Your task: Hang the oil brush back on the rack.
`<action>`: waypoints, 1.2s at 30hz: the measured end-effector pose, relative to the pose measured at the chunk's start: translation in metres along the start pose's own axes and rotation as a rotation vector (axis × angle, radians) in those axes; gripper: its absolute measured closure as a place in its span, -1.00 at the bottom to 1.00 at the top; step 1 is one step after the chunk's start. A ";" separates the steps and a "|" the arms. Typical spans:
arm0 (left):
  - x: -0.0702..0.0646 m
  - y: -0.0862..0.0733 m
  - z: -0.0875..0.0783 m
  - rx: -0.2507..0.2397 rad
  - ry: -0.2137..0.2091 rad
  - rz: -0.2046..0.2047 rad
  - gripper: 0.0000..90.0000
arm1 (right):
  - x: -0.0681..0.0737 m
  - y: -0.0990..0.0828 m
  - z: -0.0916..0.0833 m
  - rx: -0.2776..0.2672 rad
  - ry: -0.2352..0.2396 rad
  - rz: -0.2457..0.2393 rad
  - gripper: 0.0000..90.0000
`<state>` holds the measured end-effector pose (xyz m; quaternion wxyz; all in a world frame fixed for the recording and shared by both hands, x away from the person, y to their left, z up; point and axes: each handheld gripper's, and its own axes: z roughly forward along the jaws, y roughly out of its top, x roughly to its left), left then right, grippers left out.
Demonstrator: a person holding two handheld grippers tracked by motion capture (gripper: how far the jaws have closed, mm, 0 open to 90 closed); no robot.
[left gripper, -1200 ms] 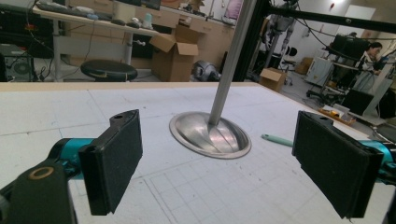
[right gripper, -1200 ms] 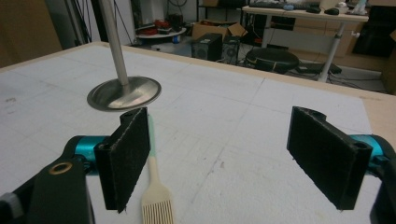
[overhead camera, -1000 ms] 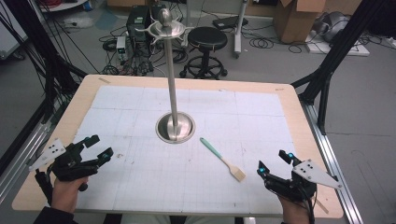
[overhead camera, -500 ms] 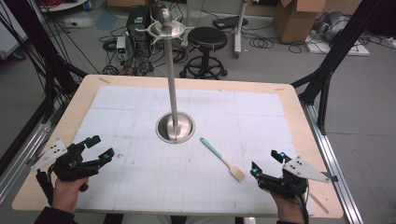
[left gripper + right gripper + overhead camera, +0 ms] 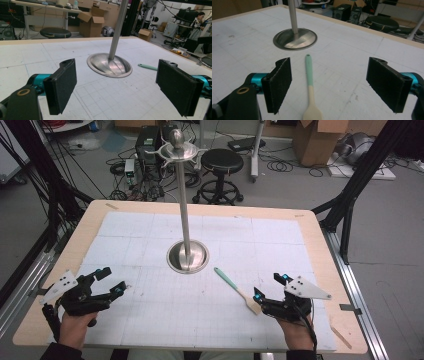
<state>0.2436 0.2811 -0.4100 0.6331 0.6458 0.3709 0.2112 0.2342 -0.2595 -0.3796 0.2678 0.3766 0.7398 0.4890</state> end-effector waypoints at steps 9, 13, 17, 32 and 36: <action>-0.001 -0.001 0.001 0.008 -0.007 0.005 -0.62 | 0.008 0.006 0.037 0.074 0.043 -0.018 -0.43; -0.002 -0.002 0.002 0.010 -0.008 0.004 -0.62 | 0.006 0.001 0.047 0.097 0.050 -0.003 -0.35; -0.002 -0.002 0.003 0.019 -0.010 0.007 -0.61 | 0.000 -0.010 0.055 0.156 0.043 0.030 -0.28; -0.002 -0.003 0.004 0.030 -0.014 0.007 -0.61 | 0.000 -0.028 0.076 0.347 0.080 0.031 0.09; -0.002 -0.003 0.004 0.032 -0.015 0.007 -0.61 | 0.000 -0.030 0.080 0.370 0.093 0.029 0.21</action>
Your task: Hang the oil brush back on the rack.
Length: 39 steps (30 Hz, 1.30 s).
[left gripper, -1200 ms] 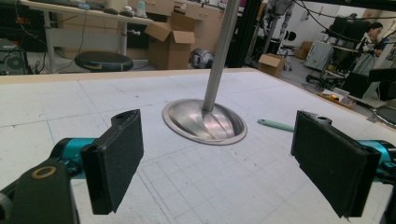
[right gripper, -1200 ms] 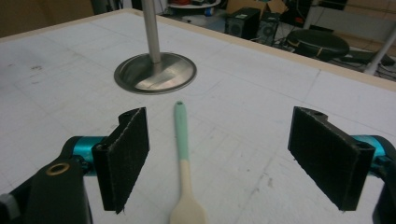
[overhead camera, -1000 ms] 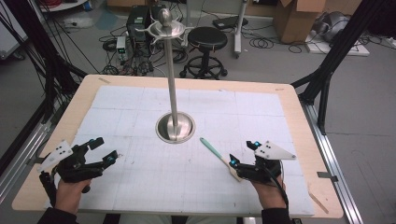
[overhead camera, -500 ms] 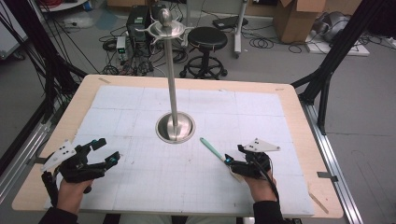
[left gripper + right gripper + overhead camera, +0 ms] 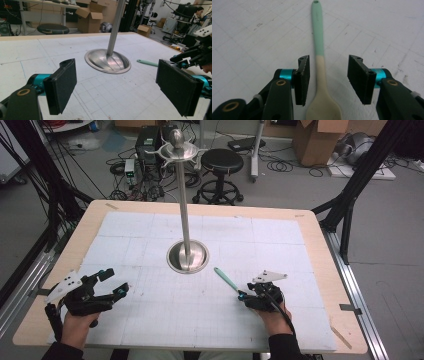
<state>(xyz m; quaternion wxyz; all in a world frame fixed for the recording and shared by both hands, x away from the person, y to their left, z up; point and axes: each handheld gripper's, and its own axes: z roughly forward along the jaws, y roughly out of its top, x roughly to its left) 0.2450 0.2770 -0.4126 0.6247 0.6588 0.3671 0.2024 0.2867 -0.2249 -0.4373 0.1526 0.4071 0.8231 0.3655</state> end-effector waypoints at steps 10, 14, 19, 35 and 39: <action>-0.001 -0.001 0.001 0.007 -0.002 -0.001 -0.61 | 0.003 0.002 0.006 0.052 -0.006 -0.021 0.56; -0.001 -0.001 0.002 0.010 -0.001 0.000 -0.61 | 0.007 0.003 0.006 0.060 -0.009 -0.035 0.76; -0.001 -0.001 0.002 0.015 -0.001 0.001 -0.61 | 0.012 0.005 0.007 0.084 -0.036 -0.012 0.81; -0.001 -0.001 0.002 0.012 -0.002 -0.003 -0.61 | 0.013 0.008 -0.002 0.032 0.004 -0.004 0.83; -0.001 -0.001 0.001 0.010 -0.003 -0.002 -0.61 | 0.012 0.008 -0.006 0.009 0.019 0.009 0.83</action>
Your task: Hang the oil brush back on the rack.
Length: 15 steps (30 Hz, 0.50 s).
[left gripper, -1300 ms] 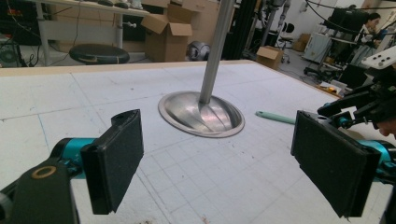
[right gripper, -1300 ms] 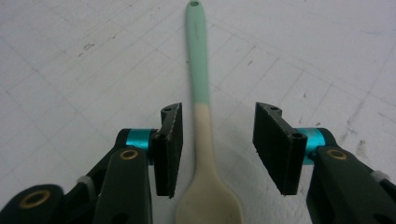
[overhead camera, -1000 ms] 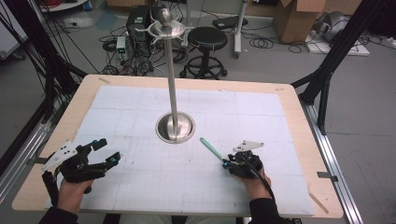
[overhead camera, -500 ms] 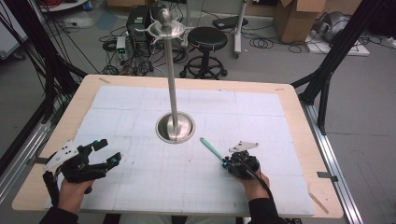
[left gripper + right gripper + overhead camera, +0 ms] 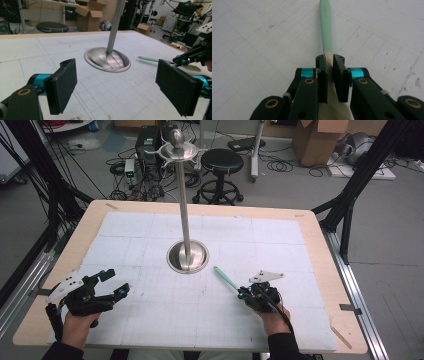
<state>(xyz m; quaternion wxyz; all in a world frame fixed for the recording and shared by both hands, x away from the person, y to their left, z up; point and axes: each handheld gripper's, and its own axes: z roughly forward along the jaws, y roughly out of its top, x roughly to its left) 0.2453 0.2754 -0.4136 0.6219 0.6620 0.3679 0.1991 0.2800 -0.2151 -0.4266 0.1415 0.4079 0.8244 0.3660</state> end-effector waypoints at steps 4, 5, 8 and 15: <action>0.000 0.000 0.000 -0.002 0.000 -0.002 -0.60 | -0.001 0.000 -0.003 -0.015 0.005 0.010 0.83; 0.000 0.000 0.000 0.000 0.000 0.000 -0.61 | -0.001 0.000 -0.005 -0.027 0.012 0.016 0.83; 0.000 0.000 0.000 0.000 -0.001 -0.001 -0.60 | -0.001 0.001 -0.007 -0.041 0.023 0.023 0.83; 0.000 0.000 0.001 0.002 -0.017 -0.004 -0.60 | 0.002 0.003 -0.013 -0.112 0.091 0.030 0.83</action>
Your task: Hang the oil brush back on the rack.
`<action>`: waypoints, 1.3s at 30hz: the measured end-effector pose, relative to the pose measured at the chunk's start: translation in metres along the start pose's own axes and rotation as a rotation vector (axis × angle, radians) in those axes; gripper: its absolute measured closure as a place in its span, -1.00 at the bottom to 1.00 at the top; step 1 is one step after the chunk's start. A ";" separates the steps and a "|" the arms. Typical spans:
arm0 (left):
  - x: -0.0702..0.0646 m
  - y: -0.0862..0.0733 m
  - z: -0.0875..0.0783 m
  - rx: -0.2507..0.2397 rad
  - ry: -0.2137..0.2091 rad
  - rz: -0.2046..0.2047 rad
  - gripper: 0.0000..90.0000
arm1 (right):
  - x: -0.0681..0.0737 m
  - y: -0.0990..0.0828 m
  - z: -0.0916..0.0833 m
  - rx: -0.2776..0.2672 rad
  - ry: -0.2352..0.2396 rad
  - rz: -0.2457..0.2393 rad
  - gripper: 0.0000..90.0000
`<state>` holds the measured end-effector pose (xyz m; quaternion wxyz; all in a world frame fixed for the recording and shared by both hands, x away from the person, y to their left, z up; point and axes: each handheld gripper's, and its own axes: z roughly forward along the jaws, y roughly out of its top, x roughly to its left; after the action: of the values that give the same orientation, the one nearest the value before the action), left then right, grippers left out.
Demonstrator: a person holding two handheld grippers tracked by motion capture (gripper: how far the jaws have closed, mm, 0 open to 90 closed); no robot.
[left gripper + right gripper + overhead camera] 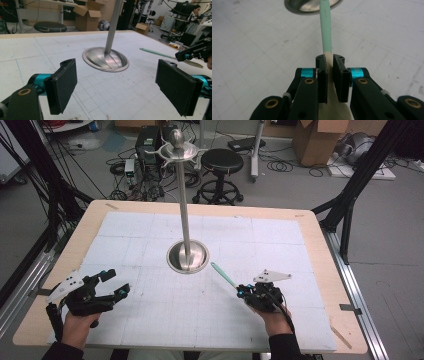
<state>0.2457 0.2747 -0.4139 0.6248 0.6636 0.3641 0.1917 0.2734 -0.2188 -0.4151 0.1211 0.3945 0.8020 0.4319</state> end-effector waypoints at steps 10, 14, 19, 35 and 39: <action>-0.003 0.002 0.000 -0.025 -0.080 -0.040 -0.46 | 0.010 0.005 -0.005 -0.086 0.140 -0.023 0.83; -0.008 0.004 0.002 -0.035 -0.148 -0.032 -0.40 | 0.017 0.009 -0.005 -0.104 0.197 -0.051 0.83; -0.016 0.010 0.006 -0.057 -0.236 -0.040 -0.40 | 0.028 0.015 -0.005 -0.130 0.268 -0.093 0.83; -0.047 0.022 0.021 -0.024 -0.472 -0.005 -0.28 | 0.070 0.042 -0.003 -0.215 0.527 -0.245 0.83; -0.052 0.023 0.023 -0.020 -0.512 -0.008 -0.28 | 0.077 0.049 -0.003 -0.228 0.567 -0.263 0.83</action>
<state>0.2330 0.2221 -0.3847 0.7039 0.6829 0.1946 0.0187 0.2463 -0.1482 -0.3636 -0.0087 0.1357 0.7942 0.5922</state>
